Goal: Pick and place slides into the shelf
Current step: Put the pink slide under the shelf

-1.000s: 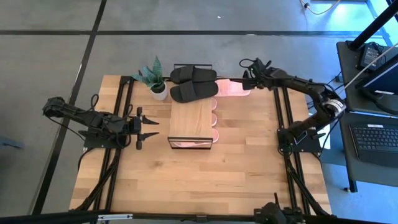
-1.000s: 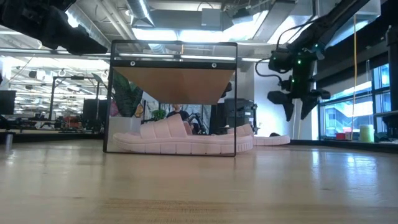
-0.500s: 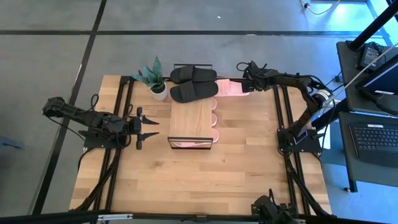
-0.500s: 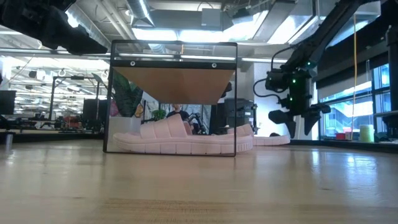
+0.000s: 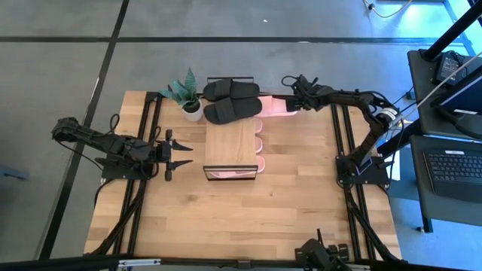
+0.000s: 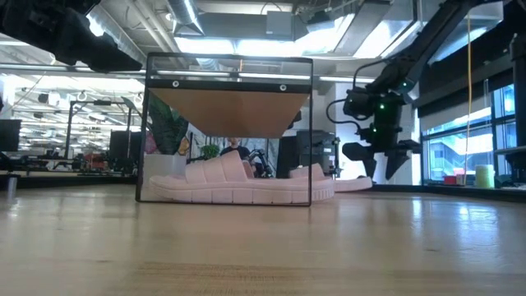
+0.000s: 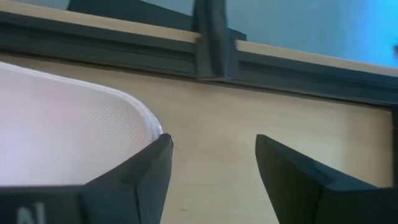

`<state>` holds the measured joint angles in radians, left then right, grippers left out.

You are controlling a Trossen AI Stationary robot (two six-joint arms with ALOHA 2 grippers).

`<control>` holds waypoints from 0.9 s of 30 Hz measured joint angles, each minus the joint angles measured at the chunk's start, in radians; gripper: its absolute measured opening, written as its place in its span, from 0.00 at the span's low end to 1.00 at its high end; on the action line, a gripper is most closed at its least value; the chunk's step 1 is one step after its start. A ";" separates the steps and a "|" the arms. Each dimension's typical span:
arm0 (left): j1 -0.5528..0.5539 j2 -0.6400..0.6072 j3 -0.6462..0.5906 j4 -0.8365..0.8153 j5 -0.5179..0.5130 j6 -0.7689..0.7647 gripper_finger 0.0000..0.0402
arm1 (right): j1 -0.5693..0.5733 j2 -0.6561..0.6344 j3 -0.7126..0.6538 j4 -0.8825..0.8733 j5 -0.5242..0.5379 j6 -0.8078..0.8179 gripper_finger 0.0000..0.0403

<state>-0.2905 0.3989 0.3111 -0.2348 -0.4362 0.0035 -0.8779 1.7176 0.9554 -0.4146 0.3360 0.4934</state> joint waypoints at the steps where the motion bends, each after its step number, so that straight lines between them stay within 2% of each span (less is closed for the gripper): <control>1: 0.000 0.000 0.000 0.000 0.000 0.000 0.46 | 0.005 0.000 0.000 0.007 -0.001 0.000 0.57; 16: 0.000 0.000 0.000 0.000 0.000 0.000 0.46 | 0.079 0.000 0.000 0.097 -0.002 0.003 0.57; 27: 0.000 0.000 0.000 0.000 0.000 0.000 0.46 | 0.085 0.000 0.000 0.129 -0.004 0.026 0.57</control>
<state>-0.2905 0.3992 0.3111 -0.2348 -0.4362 0.0032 -0.7927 1.7176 0.9554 -0.2860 0.3321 0.5197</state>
